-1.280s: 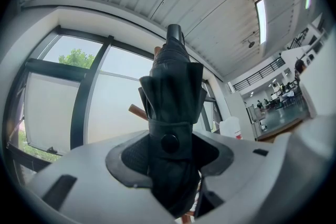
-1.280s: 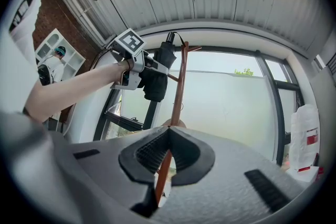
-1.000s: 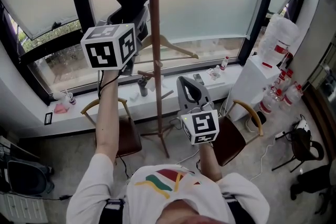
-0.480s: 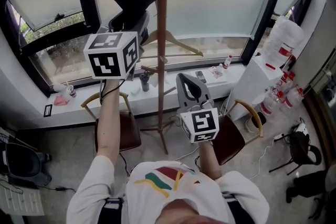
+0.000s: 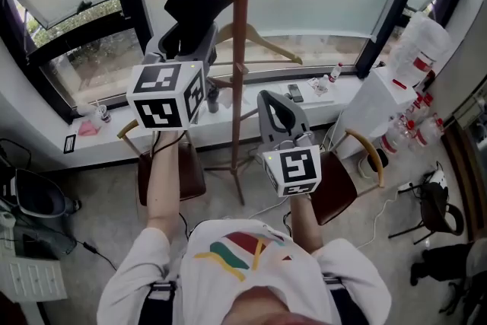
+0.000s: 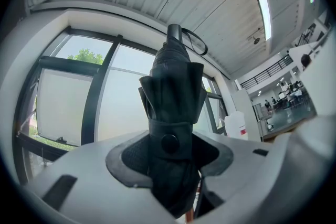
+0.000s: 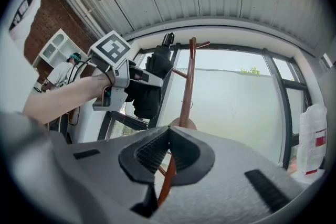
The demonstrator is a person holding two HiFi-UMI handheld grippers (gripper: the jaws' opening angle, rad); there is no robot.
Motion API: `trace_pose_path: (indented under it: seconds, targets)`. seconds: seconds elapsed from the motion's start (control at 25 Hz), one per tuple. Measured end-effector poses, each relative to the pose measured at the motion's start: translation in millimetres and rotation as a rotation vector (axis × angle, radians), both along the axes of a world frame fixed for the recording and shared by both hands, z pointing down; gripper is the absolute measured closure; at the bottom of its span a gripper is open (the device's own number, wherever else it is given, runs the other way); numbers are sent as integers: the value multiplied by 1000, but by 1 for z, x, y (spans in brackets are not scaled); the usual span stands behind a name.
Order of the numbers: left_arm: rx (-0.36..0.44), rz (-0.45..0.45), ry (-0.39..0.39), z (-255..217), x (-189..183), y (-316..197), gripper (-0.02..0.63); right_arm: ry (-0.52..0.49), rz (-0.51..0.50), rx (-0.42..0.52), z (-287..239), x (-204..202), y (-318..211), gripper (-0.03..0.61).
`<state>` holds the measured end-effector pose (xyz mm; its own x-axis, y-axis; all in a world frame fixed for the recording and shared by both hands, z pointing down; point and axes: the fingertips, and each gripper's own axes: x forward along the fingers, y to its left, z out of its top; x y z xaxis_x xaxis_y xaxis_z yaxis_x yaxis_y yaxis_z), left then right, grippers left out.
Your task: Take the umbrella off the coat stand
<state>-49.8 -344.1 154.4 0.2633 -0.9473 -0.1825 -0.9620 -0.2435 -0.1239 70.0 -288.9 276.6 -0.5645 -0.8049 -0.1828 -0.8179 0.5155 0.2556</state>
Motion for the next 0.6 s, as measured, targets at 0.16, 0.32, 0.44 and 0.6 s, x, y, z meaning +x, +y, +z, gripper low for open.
trace_pose_path:
  seconds: [0.16, 0.32, 0.44, 0.6]
  targets:
    - [-20, -11, 6, 24, -5, -1, 407, 12, -2, -4, 4, -4, -5, 578]
    - [-35, -24, -13, 45, -7, -3, 407, 11, -6, -8, 6, -9, -10, 578]
    - [-18, 0, -3, 59, -5, -2, 407, 13, -10, -12, 9, -14, -13, 578]
    - [-6, 9, 0, 78, -3, 0, 407, 16, -9, -23, 15, -19, -17, 578]
